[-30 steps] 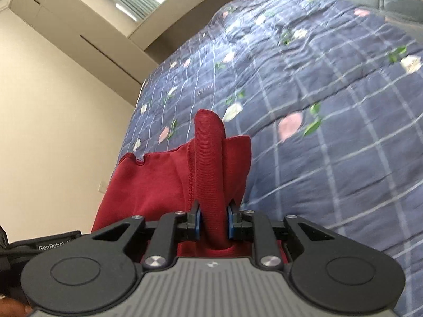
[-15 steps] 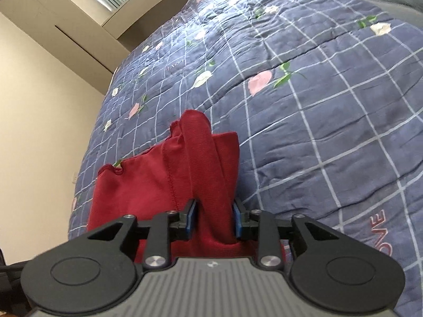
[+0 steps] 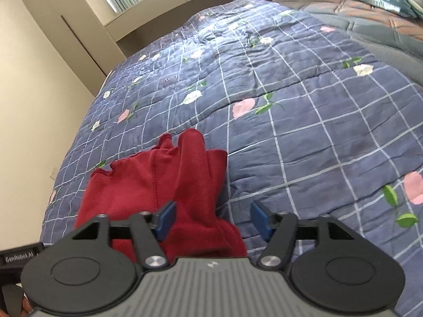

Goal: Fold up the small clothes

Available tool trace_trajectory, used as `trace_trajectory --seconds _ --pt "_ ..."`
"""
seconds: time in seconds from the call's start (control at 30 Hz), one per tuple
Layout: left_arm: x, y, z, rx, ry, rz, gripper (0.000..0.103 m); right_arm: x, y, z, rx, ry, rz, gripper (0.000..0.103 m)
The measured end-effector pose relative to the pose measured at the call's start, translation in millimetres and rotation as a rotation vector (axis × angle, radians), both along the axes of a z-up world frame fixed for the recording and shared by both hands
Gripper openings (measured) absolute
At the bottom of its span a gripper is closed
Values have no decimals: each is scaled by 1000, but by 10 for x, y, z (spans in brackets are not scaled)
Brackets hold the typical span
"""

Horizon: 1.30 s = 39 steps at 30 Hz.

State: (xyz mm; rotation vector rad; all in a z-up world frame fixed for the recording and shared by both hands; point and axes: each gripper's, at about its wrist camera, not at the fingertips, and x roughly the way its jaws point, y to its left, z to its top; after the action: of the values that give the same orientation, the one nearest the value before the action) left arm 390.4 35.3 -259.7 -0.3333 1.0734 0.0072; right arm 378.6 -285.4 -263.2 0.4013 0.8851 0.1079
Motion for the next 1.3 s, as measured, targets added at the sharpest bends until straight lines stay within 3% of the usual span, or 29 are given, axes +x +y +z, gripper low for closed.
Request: trace_trajectory --seconds 0.2,0.3,0.5,0.87,1.1,1.3 --pt "-129 -8 126 31 -32 63 99 -186 48 205 -37 -92 73 96" --pt "-259 -49 244 55 -66 87 102 -344 57 379 -55 -149 114 102" --pt "-688 -231 603 86 -122 149 102 -799 -63 884 -81 -235 195 103" --pt "-1940 -594 1609 123 -220 217 102 -1851 -351 1897 -79 -358 258 103" --pt "-2633 -769 2131 193 -290 217 102 -2371 -488 2213 -53 -365 268 103" --pt "-3119 -806 2408 248 -281 168 102 -2751 -560 2289 -61 -311 279 103"
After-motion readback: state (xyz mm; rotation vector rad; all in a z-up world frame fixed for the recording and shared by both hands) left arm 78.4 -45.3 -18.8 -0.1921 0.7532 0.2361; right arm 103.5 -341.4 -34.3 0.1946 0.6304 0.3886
